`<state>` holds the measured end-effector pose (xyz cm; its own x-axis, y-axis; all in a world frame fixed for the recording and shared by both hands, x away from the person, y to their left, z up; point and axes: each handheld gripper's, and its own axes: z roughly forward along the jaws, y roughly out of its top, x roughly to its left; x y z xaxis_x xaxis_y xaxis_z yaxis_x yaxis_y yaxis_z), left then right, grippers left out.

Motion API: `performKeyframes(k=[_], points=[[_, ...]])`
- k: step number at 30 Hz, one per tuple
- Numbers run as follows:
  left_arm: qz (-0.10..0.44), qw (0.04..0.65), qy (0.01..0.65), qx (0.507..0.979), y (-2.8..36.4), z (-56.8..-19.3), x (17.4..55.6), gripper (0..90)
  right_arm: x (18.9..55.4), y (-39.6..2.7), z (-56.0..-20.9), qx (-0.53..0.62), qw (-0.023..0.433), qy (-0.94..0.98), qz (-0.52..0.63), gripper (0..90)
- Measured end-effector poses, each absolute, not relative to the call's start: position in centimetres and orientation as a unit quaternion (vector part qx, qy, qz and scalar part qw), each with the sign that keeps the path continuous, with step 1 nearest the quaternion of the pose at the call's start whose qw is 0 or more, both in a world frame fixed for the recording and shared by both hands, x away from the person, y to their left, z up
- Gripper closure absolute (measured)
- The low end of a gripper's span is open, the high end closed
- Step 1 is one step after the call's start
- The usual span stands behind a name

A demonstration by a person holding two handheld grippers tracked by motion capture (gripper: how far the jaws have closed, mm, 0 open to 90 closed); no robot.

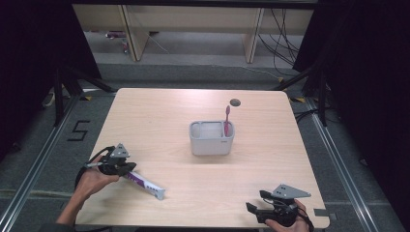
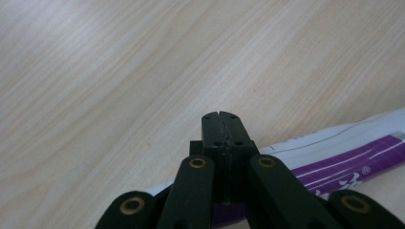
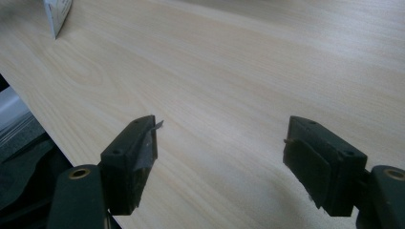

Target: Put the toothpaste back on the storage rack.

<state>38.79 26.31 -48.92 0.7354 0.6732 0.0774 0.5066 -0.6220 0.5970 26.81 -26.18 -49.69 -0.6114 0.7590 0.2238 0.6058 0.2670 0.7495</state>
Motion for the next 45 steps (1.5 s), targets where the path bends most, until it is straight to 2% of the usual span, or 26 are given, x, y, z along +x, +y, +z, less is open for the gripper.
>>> performKeyframes(k=[9,11,26,28,30,38,41,45], points=[[0.149,0.28,0.337,0.887,27.3,-49.0,37.1,89.5,26.9,-26.2,-49.7,0.425,0.098,0.794,0.424,27.5],[0.144,0.263,0.324,0.897,27.6,-48.8,36.8,89.4,26.9,-26.2,-49.7,0.426,0.098,0.793,0.425,27.5],[0.144,0.29,0.345,0.881,28.8,-49.1,33.8,89.4,26.9,-26.1,-49.8,0.426,0.091,0.794,0.425,27.5],[0.14,0.283,0.339,0.886,28.9,-49.0,33.5,89.4,26.9,-26.1,-49.8,0.42,0.099,0.796,0.424,27.5],[0.143,0.288,0.34,0.884,28.9,-49.1,33.2,89.4,26.7,-25.9,-49.7,0.433,0.084,0.791,0.424,27.5],[0.143,0.287,0.332,0.887,28.9,-48.9,32.1,89.1,26.7,-25.9,-49.7,0.434,0.083,0.791,0.424,27.5],[0.143,0.281,0.324,0.892,29.0,-48.4,32.0,87.5,26.9,-26.1,-49.7,0.421,0.105,0.797,0.421,27.5],[0.148,0.281,0.319,0.893,28.9,-47.7,31.9,86.1,26.9,-26.1,-49.7,0.421,0.105,0.797,0.421,27.5]])
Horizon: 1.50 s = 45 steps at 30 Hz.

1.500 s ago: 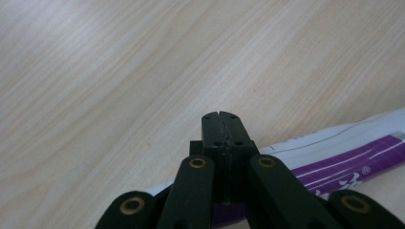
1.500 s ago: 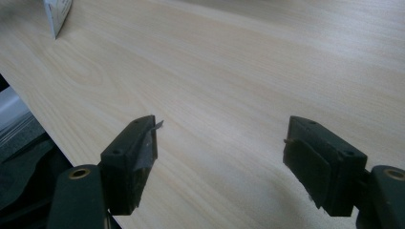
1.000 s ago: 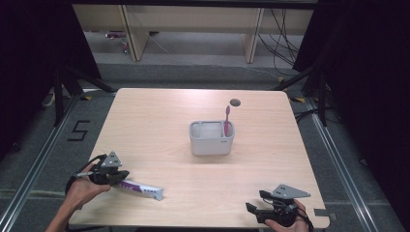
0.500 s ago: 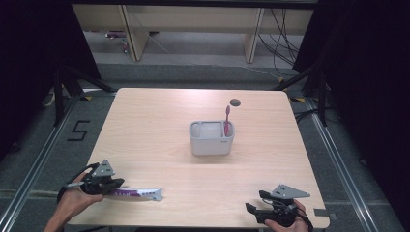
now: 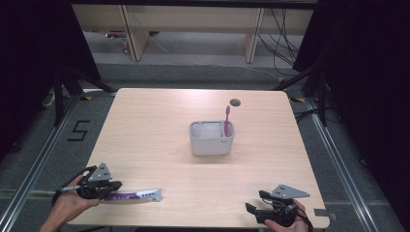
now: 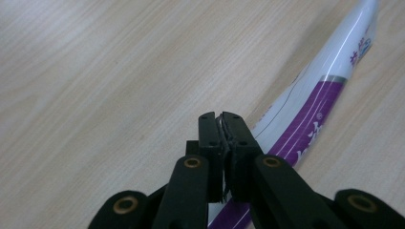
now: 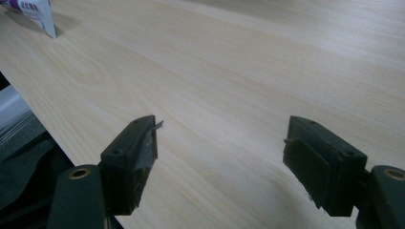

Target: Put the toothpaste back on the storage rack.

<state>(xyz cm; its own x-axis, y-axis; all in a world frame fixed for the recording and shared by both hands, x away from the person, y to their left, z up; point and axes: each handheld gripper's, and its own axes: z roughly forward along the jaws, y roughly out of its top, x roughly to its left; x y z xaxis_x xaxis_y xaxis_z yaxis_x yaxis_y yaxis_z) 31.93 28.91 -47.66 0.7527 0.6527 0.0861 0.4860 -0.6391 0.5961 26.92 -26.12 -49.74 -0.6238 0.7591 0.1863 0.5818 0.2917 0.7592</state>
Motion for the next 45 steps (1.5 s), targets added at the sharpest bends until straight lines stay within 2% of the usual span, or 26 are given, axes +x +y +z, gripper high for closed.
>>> performKeyframes(k=[1,4,6,12,14,18,21,22,26,28,31,38,45], points=[[0.15,0.285,0.32,0.891,28.8,-47.5,31.9,85.0,26.8,-25.9,-49.8,0.43,0.091,0.791,0.425,27.5],[0.144,0.276,0.304,0.9,28.6,-46.9,31.7,80.4,26.9,-26.1,-49.8,0.423,0.097,0.794,0.426,27.5],[0.134,0.254,0.292,0.912,28.6,-46.3,31.6,74.4,26.9,-26.1,-49.7,0.427,0.091,0.795,0.421,27.5],[0.157,0.242,0.259,0.922,28.0,-45.7,31.1,57.8,26.9,-26.1,-49.7,0.42,0.104,0.797,0.422,27.5],[0.161,0.237,0.253,0.924,27.7,-45.6,30.9,51.3,27.0,-26.1,-49.8,0.42,0.093,0.795,0.427,27.5],[0.148,0.224,0.252,0.93,27.0,-45.4,30.6,44.0,26.9,-26.1,-49.7,0.42,0.104,0.797,0.421,27.5],[0.153,0.226,0.241,0.931,26.6,-45.5,30.4,41.0,26.9,-26.1,-49.8,0.42,0.094,0.795,0.427,27.5],[0.158,0.226,0.241,0.93,26.4,-45.6,30.3,40.0,26.9,-26.1,-49.7,0.42,0.104,0.797,0.421,27.5],[0.154,0.209,0.232,0.938,26.0,-45.9,30.5,38.9,26.9,-26.1,-49.7,0.42,0.103,0.797,0.422,27.5],[0.147,0.198,0.227,0.942,25.8,-46.1,30.6,39.9,26.8,-26.0,-49.7,0.43,0.087,0.792,0.424,27.5],[0.145,0.203,0.222,0.942,25.5,-46.6,30.6,40.5,26.9,-26.2,-49.7,0.42,0.101,0.798,0.422,27.5],[0.135,0.188,0.215,0.949,24.9,-47.3,30.8,43.7,26.8,-26.0,-49.8,0.428,0.09,0.792,0.425,27.5],[0.12,0.172,0.201,0.957,23.8,-47.7,31.3,49.8,26.9,-26.1,-49.8,0.419,0.1,0.798,0.422,27.8]])
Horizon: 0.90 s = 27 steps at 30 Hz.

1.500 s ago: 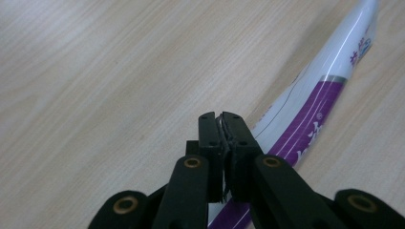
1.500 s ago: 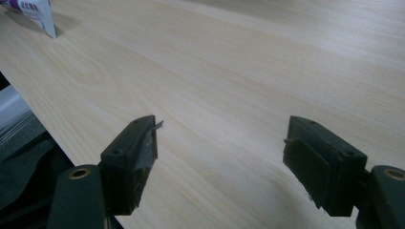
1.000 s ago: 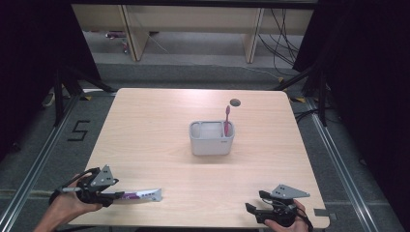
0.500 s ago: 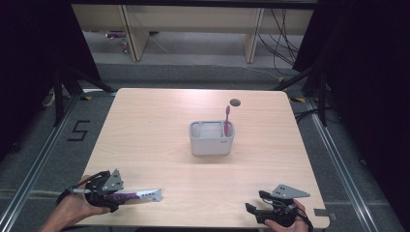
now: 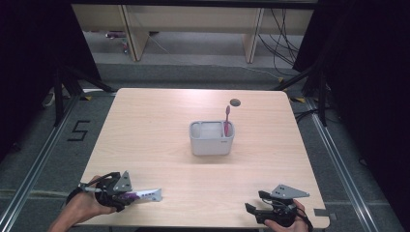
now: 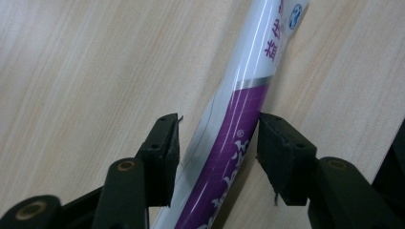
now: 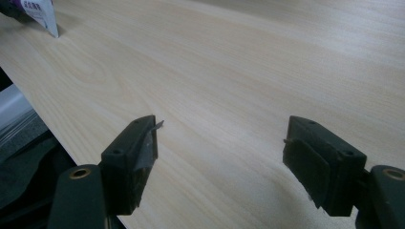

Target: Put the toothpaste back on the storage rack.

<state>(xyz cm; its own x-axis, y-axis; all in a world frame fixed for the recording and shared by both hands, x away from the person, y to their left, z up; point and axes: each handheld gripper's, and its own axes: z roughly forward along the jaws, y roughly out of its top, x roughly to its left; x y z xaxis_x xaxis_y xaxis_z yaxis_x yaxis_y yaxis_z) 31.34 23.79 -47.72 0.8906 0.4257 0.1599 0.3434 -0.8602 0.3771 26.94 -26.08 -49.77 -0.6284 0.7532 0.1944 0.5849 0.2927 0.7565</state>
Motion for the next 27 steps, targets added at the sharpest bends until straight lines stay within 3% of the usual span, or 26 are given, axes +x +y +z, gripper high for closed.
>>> performKeyframes(k=[27], points=[[0.078,0.141,0.224,0.961,23.6,-48.2,33.0,63.8,26.9,-26.1,-49.7,0.417,0.097,0.8,0.42,28.3]])
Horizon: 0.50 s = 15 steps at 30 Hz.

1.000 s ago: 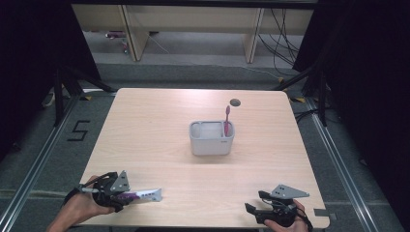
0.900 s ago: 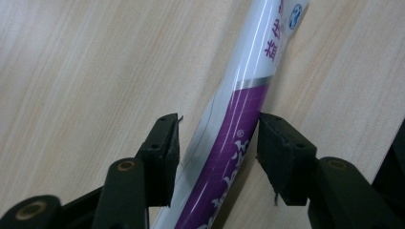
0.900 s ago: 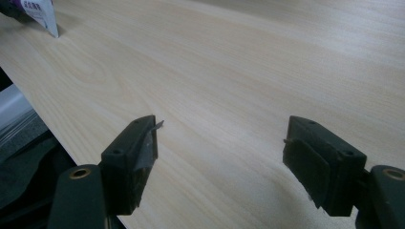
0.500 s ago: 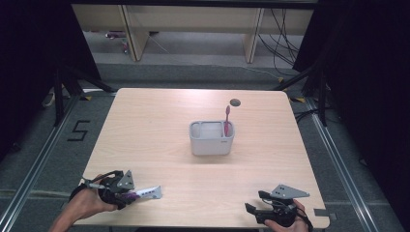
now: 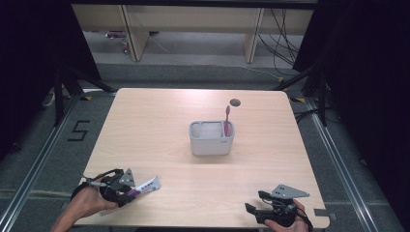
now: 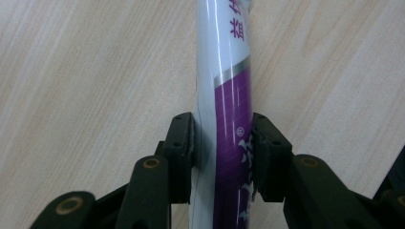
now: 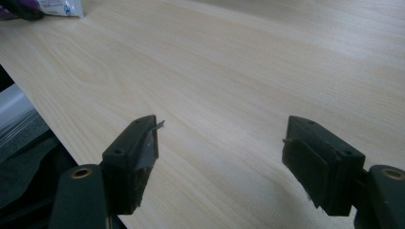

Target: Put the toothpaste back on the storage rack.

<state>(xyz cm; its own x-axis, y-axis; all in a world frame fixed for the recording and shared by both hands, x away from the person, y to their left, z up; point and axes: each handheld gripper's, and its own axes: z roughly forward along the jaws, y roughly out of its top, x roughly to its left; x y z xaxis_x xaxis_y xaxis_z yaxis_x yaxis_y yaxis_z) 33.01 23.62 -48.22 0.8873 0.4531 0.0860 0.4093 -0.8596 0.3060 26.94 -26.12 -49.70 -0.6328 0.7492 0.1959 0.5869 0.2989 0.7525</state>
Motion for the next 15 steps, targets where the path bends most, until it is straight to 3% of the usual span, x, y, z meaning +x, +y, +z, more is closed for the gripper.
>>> performKeyframes(k=[15], points=[[0.065,0.131,0.265,0.953,23.58,-48.22,33.61,70.9,26.97,-26.14,-49.72,0.416,0.099,0.8,0.422,28.3]])
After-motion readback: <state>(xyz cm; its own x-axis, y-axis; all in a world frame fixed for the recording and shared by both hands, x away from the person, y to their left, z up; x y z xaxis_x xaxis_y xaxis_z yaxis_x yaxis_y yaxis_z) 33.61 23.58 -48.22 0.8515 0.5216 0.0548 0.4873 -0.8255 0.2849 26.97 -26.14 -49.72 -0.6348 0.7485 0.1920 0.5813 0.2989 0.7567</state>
